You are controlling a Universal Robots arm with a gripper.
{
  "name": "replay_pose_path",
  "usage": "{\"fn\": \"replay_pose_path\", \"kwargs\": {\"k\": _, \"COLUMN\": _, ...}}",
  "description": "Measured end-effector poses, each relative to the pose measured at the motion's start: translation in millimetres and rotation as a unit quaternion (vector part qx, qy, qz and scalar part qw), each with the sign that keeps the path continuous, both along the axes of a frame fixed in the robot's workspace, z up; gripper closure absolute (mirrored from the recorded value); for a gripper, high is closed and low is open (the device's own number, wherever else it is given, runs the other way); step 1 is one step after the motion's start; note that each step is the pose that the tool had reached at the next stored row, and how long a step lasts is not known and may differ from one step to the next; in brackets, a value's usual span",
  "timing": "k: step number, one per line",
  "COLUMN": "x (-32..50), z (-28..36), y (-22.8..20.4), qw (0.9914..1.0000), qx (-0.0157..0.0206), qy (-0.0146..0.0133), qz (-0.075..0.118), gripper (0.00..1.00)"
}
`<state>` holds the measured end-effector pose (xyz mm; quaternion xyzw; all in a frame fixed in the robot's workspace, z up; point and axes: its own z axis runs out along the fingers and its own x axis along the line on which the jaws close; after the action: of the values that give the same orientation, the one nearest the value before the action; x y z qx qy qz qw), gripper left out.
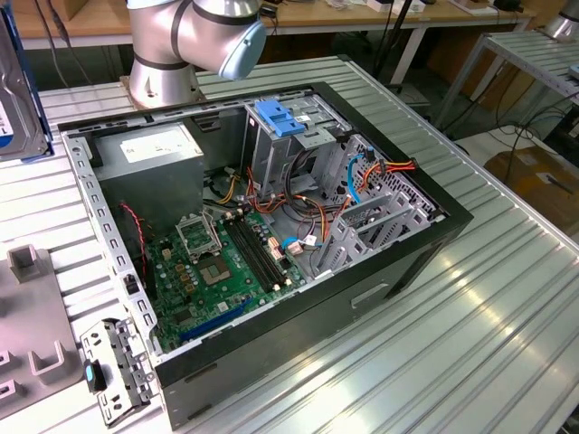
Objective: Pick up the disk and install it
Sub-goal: 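Pick up the disk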
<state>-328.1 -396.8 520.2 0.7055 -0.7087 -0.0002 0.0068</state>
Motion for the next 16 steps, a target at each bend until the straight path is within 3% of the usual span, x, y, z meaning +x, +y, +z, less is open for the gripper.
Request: {"fn": "replay_pose_path", "kwargs": {"k": 16, "x": 23.0, "z": 0.0, "y": 0.0, "qw": 1.0, "qx": 0.0, "qy": 0.0, "qz": 0.0, "gripper": 0.63}}
